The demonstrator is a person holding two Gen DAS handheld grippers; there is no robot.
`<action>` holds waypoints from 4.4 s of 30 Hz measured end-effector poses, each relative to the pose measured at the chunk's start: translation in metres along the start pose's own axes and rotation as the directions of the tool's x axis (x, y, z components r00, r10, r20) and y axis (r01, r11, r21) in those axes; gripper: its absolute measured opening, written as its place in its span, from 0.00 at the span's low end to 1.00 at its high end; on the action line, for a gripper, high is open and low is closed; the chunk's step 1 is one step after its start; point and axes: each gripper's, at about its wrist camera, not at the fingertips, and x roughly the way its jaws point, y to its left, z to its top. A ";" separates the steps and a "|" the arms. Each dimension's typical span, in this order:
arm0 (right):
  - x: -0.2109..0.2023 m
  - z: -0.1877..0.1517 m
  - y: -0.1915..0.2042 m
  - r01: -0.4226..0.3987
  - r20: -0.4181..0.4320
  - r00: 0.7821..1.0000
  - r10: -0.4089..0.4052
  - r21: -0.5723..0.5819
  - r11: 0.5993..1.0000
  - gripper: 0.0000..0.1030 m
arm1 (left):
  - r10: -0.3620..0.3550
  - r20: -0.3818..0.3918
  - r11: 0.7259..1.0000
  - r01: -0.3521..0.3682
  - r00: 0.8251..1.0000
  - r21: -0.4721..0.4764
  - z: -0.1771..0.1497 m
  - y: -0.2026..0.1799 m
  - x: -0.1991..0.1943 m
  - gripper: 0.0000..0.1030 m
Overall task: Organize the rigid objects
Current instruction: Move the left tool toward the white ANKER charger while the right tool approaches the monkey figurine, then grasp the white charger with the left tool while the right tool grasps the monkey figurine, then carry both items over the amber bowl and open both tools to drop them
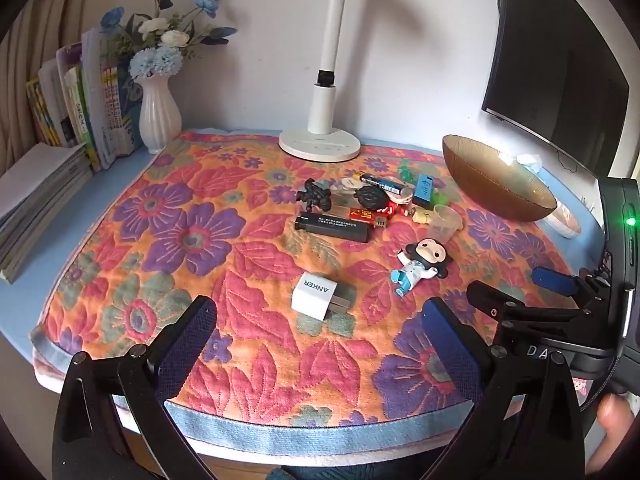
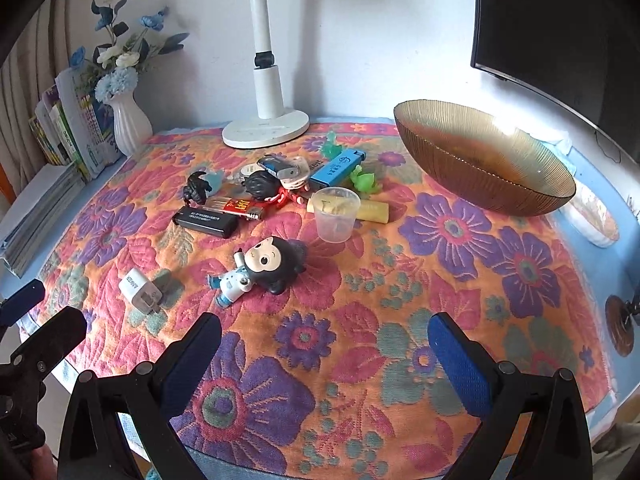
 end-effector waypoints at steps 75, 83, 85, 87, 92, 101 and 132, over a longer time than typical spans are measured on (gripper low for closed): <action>0.048 0.027 -0.031 -0.092 -0.145 0.984 0.102 0.075 0.993 0.58 | -0.049 -0.237 0.999 0.049 0.970 -0.007 0.007 0.061 0.067 0.66; 0.056 0.029 0.003 -0.153 -0.163 0.975 0.150 -0.010 0.988 0.66 | -0.136 -0.265 0.990 0.141 0.954 0.000 0.017 0.030 0.094 0.67; 0.065 0.027 0.007 -0.149 -0.189 0.971 0.144 -0.011 0.989 0.66 | -0.125 -0.265 0.992 0.125 0.956 -0.015 0.019 0.032 0.099 0.65; 0.071 0.026 0.010 -0.141 -0.202 0.970 0.134 -0.017 0.990 0.66 | -0.122 -0.262 0.992 0.122 0.957 -0.017 0.018 0.032 0.098 0.65; 0.074 0.029 0.020 -0.111 -0.193 0.976 0.098 -0.062 0.992 0.66 | -0.069 -0.267 0.996 0.082 0.961 0.037 0.015 0.024 0.100 0.62; 0.071 0.028 0.024 -0.117 -0.179 0.979 0.099 -0.088 0.989 0.41 | -0.055 -0.231 0.998 0.063 0.971 0.027 0.021 0.024 0.088 0.23; 0.042 0.106 -0.201 0.086 -0.134 0.989 -0.062 0.180 0.980 0.41 | -0.415 -0.265 0.840 0.478 0.871 0.255 0.153 -0.246 0.190 0.24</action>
